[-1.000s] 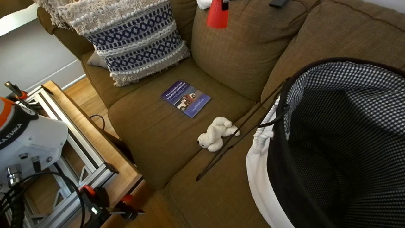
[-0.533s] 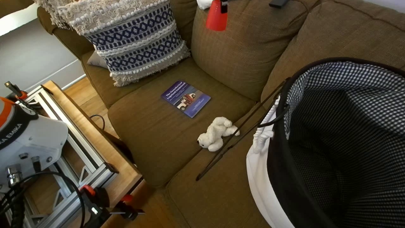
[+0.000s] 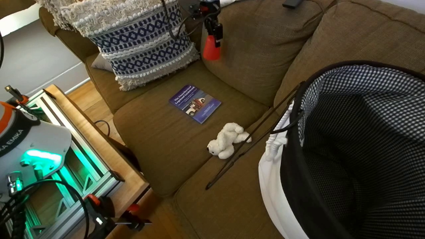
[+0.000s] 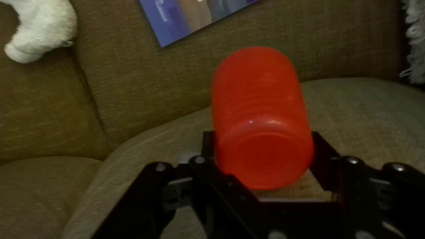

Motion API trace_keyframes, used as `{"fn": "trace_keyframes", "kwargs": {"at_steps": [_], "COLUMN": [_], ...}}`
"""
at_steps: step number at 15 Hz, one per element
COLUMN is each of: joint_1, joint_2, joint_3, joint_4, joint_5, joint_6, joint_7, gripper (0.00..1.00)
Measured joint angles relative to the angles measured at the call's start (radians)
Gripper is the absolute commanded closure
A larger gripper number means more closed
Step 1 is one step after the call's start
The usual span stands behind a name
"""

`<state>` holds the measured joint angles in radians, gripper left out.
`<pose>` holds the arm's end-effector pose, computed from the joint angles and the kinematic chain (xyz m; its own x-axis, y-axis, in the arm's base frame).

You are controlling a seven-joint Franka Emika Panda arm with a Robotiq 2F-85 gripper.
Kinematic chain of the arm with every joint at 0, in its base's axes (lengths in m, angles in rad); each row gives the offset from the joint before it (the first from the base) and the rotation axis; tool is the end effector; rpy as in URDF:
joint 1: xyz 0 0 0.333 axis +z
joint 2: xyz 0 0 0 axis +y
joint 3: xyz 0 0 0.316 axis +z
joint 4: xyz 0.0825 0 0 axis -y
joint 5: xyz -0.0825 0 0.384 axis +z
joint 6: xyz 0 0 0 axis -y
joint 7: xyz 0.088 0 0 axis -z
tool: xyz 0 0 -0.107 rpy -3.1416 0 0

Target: Move the cup to the sofa middle seat

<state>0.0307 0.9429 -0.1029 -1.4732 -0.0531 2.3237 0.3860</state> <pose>0.6981 -0.0407 0.1073 0.9261 -0.3748 -0.0417 -0.3656 -0.9195 0.1446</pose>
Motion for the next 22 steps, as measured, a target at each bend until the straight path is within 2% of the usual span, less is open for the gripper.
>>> {"fn": "trace_keyframes", "kwargs": {"at_steps": [4, 7, 8, 11, 12, 18, 22], "joint_1": [0.006, -0.026, -0.045, -0.042, -0.041, -0.043, -0.006], "joint_2": [-0.013, -0.029, -0.032, -0.031, -0.031, -0.032, -0.042], "joint_3": [0.098, 0.174, 0.2, 0.198, 0.198, 0.192, 0.105], "joint_4": [-0.141, -0.235, -0.258, -0.257, -0.254, -0.282, -0.396], "joint_5": [0.031, 0.082, 0.1, 0.104, 0.104, 0.103, 0.062], "joint_6": [0.206, 0.262, 0.262, 0.262, 0.262, 0.278, 0.415], "joint_7": [-0.143, -0.268, -0.313, -0.325, -0.325, -0.37, -0.37], "gripper": [0.57, 0.57, 0.32, 0.32, 0.57, 0.57, 0.57]}}
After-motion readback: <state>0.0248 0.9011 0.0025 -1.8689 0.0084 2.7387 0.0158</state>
